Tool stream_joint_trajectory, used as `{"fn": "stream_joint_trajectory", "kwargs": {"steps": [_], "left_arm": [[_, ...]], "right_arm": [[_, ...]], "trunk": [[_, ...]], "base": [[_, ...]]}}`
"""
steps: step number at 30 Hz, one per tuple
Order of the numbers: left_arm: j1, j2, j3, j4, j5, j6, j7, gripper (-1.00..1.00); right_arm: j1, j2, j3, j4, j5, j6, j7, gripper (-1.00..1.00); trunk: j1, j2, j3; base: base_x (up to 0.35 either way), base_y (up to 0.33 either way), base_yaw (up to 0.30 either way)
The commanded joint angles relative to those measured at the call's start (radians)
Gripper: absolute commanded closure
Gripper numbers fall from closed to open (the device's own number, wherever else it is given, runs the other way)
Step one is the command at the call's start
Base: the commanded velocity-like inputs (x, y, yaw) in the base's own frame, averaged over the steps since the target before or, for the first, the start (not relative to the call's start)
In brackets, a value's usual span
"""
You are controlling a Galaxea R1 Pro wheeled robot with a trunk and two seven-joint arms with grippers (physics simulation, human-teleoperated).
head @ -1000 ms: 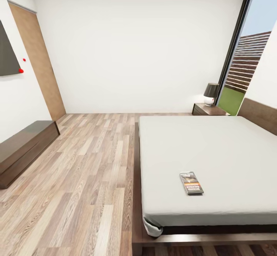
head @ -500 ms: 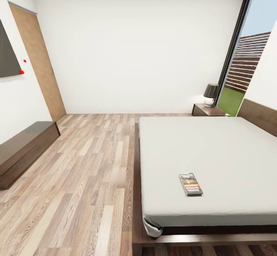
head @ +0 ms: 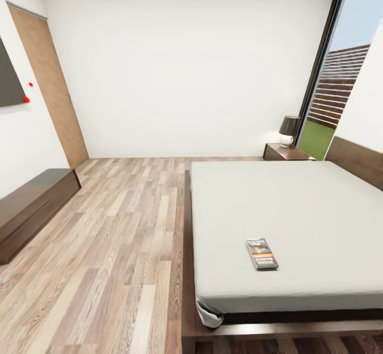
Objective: In the bedroom, move the book from the bed onto either nightstand, and place the two sandals side by side next to the bed.
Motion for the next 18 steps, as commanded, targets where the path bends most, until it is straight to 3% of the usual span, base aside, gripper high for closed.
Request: {"fn": "stream_joint_trajectory", "kwargs": {"steps": [1, 18], "left_arm": [[0.000, 0.000, -0.014, 0.001, 0.000, -0.003, 0.002, -1.00], [0.000, -0.001, -0.037, 0.001, 0.000, -0.004, -0.015, -1.00]], "right_arm": [[-0.002, 0.000, 0.009, 0.004, -0.010, -0.006, -0.001, -1.00], [-0.002, 0.000, 0.009, 0.004, -0.009, -0.006, -0.001, -1.00]], "trunk": [[0.000, -0.001, -0.001], [0.000, -0.001, -0.001]], "base": [[0.000, 0.052, -0.181], [-0.005, 0.140, -0.246]]}}
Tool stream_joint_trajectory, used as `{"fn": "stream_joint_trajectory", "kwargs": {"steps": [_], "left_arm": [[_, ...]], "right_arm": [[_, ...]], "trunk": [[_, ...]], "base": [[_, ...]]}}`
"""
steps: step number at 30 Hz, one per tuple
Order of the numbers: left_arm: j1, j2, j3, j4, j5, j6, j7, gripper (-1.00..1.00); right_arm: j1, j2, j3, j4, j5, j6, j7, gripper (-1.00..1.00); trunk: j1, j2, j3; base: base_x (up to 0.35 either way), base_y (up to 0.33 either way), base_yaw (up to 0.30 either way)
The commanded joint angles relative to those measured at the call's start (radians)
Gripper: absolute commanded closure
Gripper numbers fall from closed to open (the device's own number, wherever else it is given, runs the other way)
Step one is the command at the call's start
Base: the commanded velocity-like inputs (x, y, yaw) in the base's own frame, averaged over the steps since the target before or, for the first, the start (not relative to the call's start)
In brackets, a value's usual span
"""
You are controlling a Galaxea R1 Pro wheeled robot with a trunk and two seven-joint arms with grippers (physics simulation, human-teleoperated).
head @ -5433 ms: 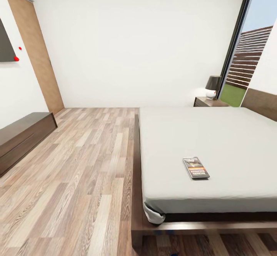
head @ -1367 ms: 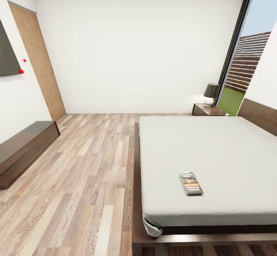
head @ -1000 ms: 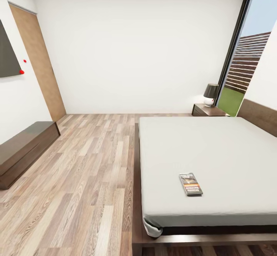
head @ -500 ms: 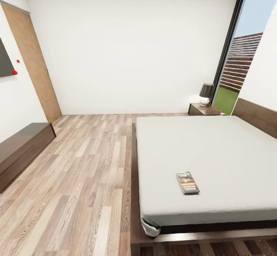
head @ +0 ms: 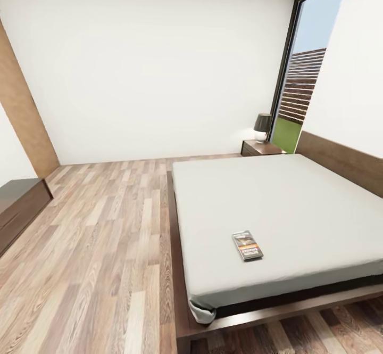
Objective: In the bedroom, move the book from the bed onto either nightstand, and place the two sandals side by side next to the bed.
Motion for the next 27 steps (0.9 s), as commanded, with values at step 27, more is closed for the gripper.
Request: {"fn": "stream_joint_trajectory", "kwargs": {"steps": [27], "left_arm": [[0.000, 0.001, -0.011, 0.001, 0.002, -0.003, 0.002, -1.00]], "right_arm": [[-0.002, 0.000, 0.008, 0.004, -0.010, -0.006, -0.001, -1.00]], "trunk": [[0.000, -0.001, -0.001]], "base": [[-0.044, 0.043, -0.274]]}}
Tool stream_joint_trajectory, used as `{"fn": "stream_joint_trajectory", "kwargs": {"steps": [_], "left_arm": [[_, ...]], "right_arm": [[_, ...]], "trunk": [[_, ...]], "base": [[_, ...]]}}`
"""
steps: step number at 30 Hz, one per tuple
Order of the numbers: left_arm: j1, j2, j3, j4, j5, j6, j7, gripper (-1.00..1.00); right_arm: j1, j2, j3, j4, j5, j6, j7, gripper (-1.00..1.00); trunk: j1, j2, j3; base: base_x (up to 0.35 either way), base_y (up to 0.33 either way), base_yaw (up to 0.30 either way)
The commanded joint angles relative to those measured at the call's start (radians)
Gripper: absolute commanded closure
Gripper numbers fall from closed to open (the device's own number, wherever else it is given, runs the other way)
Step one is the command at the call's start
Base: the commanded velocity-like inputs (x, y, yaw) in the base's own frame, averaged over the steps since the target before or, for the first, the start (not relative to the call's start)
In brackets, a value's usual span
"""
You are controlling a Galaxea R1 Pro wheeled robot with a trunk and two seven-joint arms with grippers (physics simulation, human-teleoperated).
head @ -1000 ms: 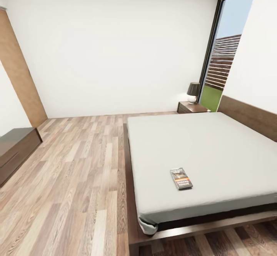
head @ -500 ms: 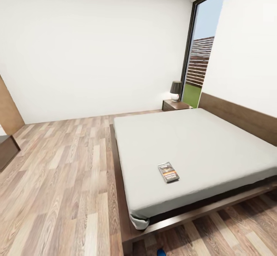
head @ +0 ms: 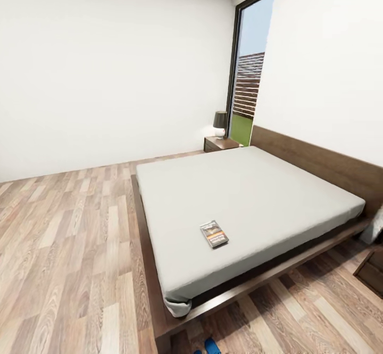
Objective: In the bedroom, move the book from the bed onto either nightstand, and place the two sandals side by side next to the bed.
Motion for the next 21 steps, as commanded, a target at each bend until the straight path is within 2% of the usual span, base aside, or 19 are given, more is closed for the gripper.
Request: {"fn": "stream_joint_trajectory", "kwargs": {"steps": [1, 21], "left_arm": [[0.000, 0.000, -0.008, 0.001, 0.003, -0.003, 0.004, -1.00], [0.000, 0.000, -0.009, 0.001, 0.003, -0.003, 0.004, -1.00]], "right_arm": [[-0.002, 0.000, 0.008, 0.004, -0.010, -0.006, 0.000, -1.00], [-0.002, -0.001, 0.008, 0.004, -0.010, -0.006, 0.000, -1.00]], "trunk": [[0.000, -0.001, -0.001], [0.000, -0.001, -0.001]], "base": [[-0.002, 0.002, -0.275], [-0.001, 0.001, -0.275]]}}
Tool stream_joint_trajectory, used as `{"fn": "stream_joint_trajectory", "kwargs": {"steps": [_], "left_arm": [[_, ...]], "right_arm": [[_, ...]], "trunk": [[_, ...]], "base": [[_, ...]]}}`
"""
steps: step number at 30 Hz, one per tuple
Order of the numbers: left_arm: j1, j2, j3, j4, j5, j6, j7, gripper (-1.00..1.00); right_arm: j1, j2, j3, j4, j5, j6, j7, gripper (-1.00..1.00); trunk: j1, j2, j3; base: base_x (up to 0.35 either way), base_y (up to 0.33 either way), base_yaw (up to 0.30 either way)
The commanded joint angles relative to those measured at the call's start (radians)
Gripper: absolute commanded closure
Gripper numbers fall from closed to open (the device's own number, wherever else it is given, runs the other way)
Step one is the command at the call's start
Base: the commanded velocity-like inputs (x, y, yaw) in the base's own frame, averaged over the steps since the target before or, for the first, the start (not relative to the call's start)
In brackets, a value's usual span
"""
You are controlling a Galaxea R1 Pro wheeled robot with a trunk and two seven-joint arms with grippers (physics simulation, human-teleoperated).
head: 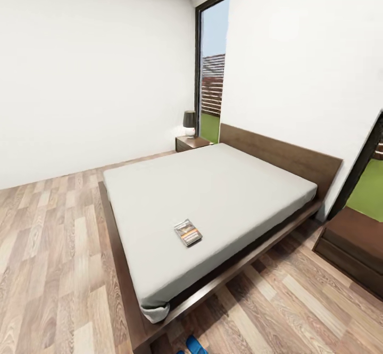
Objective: In the bedroom, move the book from the bed onto either nightstand, and place the two sandals side by side next to the bed.
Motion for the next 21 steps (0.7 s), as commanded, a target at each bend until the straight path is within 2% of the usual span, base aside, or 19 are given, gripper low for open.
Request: {"fn": "stream_joint_trajectory", "kwargs": {"steps": [1, 13, 21], "left_arm": [[0.000, 0.000, -0.008, 0.001, 0.003, -0.003, 0.004, -1.00], [0.000, -0.001, -0.031, 0.001, 0.003, -0.003, 0.004, -1.00], [0.000, 0.000, -0.035, 0.001, 0.003, -0.003, 0.005, -1.00]], "right_arm": [[-0.002, 0.000, 0.009, 0.004, -0.010, -0.006, 0.000, -1.00], [-0.002, 0.000, 0.009, 0.004, -0.009, -0.006, 0.000, -1.00], [-0.002, 0.000, 0.009, 0.004, -0.009, -0.006, 0.000, -1.00]], "trunk": [[0.000, -0.001, -0.001], [0.000, -0.001, -0.001], [0.000, -0.001, -0.001]], "base": [[0.000, 0.000, -0.275], [-0.006, 0.000, -0.275], [-0.149, 0.000, -0.275]]}}
